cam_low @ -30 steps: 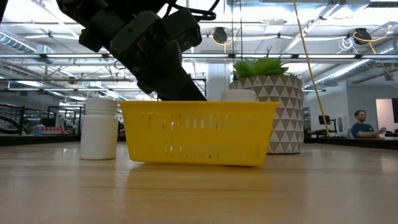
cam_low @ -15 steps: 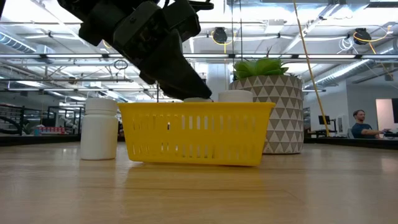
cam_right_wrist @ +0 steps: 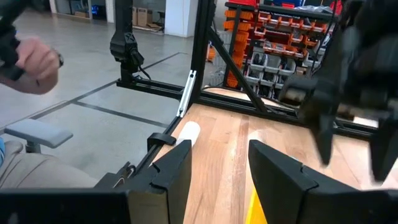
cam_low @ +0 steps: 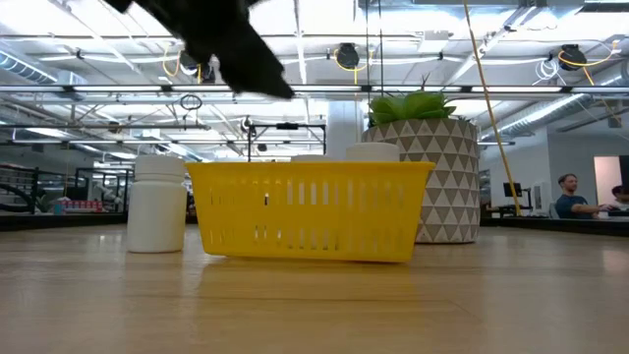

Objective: Pick and place pill bottles into a basket
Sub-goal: Put the top white pill bottle into the yellow bin

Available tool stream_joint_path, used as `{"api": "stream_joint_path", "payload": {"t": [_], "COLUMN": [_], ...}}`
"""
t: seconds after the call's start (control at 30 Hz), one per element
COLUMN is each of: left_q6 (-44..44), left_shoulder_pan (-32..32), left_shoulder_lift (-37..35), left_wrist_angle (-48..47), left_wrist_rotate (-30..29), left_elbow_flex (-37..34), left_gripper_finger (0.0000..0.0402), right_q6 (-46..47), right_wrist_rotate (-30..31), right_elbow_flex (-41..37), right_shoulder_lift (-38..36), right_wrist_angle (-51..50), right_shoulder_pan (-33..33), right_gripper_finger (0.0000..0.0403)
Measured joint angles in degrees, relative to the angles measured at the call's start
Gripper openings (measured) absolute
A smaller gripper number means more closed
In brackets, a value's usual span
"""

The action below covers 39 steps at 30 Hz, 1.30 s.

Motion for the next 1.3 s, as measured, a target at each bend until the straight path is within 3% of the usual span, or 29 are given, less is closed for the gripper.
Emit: {"api": "stream_joint_path", "payload": {"t": [0.23, 0.43, 0.7, 0.83, 1.3], "left_q6": [-1.95, -4.12, -7.74, -8.08, -10.02], "left_shoulder_pan": [-4.13, -8.11, -9.27, -9.36, -9.97], "left_shoulder_lift": [-9.07, -9.58, -4.97, -2.52, -1.23], "left_wrist_angle": [-13.01, -21.21, -25.01, -25.45, -24.76], "left_wrist_rotate": [-7.29, -11.11, -11.04, -7.86, -4.93], "left_elbow_flex": [0.06, 0.00, 0.07, 0.00, 0.00], "left_gripper_finger": [0.0250, 0.0251, 0.0251, 0.0251, 0.0251], "right_q6": [0.00, 0.15, 0.79, 1.07, 1.50], "right_wrist_rotate": [-0.02, -0.02, -0.02, 0.03, 0.15], "right_elbow_flex": [0.00, 0.00, 0.00, 0.00, 0.00], "right_shoulder_lift": [0.00, 0.00, 0.00, 0.00, 0.00], "right_wrist_angle": [-0.03, 0.11, 0.90, 0.88, 0.46], "right_shoulder_pan": [0.00, 0.00, 0.00, 0.00, 0.00], "right_gripper_finger": [0.0150, 0.0150, 0.0150, 0.0150, 0.0150]}}
